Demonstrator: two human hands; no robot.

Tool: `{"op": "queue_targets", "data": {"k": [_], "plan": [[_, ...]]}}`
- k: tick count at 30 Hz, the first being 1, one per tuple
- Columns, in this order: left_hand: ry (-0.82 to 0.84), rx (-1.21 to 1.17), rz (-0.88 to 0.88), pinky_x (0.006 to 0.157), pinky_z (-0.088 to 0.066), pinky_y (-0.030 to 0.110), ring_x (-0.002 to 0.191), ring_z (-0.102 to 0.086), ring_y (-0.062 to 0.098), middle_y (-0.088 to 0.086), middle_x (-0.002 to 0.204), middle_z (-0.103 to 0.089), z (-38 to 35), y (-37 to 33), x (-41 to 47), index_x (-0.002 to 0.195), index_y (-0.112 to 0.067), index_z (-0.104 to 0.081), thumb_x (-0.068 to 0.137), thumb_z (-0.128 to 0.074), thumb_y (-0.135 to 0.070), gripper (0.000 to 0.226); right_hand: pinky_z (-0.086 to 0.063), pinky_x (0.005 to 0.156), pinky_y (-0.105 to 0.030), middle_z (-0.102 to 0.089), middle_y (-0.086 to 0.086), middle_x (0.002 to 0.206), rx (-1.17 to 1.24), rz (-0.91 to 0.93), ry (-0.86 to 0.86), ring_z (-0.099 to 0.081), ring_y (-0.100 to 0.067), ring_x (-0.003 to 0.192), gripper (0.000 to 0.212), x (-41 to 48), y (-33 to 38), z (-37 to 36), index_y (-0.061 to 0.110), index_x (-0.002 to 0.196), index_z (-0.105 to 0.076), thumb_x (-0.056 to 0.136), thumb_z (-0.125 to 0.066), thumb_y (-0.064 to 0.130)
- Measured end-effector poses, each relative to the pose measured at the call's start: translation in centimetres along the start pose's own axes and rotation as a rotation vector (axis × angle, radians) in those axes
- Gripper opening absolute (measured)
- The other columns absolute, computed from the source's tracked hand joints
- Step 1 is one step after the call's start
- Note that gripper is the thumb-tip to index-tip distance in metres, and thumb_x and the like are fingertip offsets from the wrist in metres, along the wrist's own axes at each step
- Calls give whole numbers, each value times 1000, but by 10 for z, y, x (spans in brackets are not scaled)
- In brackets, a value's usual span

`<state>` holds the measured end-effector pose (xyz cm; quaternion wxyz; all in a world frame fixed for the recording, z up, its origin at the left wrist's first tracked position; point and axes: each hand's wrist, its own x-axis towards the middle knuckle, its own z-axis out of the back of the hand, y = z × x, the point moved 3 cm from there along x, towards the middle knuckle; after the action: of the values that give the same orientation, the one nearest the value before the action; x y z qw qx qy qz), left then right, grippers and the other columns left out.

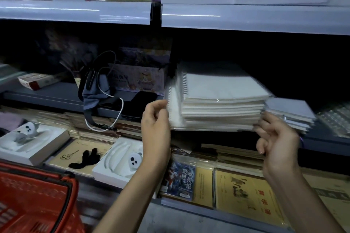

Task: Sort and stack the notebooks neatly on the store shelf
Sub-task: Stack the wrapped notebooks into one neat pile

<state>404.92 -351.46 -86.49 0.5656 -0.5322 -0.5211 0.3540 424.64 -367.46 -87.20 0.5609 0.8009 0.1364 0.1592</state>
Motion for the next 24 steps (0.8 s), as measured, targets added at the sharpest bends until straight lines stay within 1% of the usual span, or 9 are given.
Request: {"op": "queue_targets", "data": {"k": [2, 5, 8, 12, 15, 17, 18, 21, 24], "plan": [[-15, 26, 45, 91, -47, 22, 109, -61, 2, -3, 130, -62, 1, 8, 11, 122, -27, -67, 104, -53, -19, 25, -30, 39, -21, -72, 4, 108, -19, -1, 10, -73, -9, 93, 34, -7, -1, -2, 27, 107, -68, 97, -40, 9], [-67, 27, 81, 79, -47, 14, 99, -61, -1, 0, 128, -63, 6, 15, 27, 130, -23, -65, 104, -59, -18, 27, -40, 43, -20, -74, 7, 102, -49, -26, 10, -74, -6, 92, 31, -7, 1, -5, 23, 107, -70, 103, -41, 13], [-53, -15, 133, 77, -50, 14, 94, -67, 4, 2, 119, -72, 10, 17, 37, 133, -13, -67, 104, -60, -12, 29, -50, 64, -24, -70, 13, 83, -14, -51, 5, -66, -6, 80, 24, 1, 3, -12, 23, 96, -69, 106, -46, 25], [56, -26, 190, 74, -51, 18, 101, -68, 15, -2, 114, -77, 7, 20, 45, 131, -18, -71, 104, -57, -14, 31, -33, 66, -25, -46, 15, 65, 59, -104, 65, -40, -4, 60, 30, 4, 1, -33, 28, 84, -56, 108, -43, 41], [142, -29, 169, 97, -52, 29, 114, -71, 8, -9, 119, -78, 6, 15, 50, 127, -24, -75, 108, -51, -38, 34, -37, 74, -24, -53, 16, 88, 38, -74, 90, -48, -3, 76, 28, 4, 1, -41, 36, 113, -58, 106, -37, 53], [184, -98, 165, 104, -50, 32, 111, -72, 4, -10, 115, -79, 5, 10, 51, 120, -25, -76, 111, -35, -51, 49, -38, 93, -25, -54, 16, 124, 17, -56, 82, -52, -2, 105, 48, 4, 2, -43, 38, 149, -40, 106, -31, 57], [191, -120, 167, 109, -48, 35, 114, -71, 4, -10, 118, -78, 5, 10, 52, 121, -24, -74, 111, -29, -56, 57, -36, 93, -24, -52, 14, 129, 12, -56, 72, -51, -1, 104, 55, 5, 2, -44, 34, 155, -35, 105, -30, 58], [253, -144, 156, 124, -34, 48, 136, -59, 13, -5, 139, -70, 4, 8, 52, 139, -22, -67, 103, -23, -75, 77, -31, 67, -22, -55, 13, 103, 34, -102, 40, -35, -3, 67, 61, 8, 0, -46, 23, 149, -47, 104, -31, 62], [265, -152, 156, 122, -36, 39, 135, -59, 5, -9, 140, -68, 1, 7, 49, 145, -22, -62, 102, -20, -77, 81, -32, 76, -22, -53, 17, 107, 23, -94, 44, -41, -2, 79, 68, 11, -2, -46, 24, 155, -40, 102, -33, 66]]}}
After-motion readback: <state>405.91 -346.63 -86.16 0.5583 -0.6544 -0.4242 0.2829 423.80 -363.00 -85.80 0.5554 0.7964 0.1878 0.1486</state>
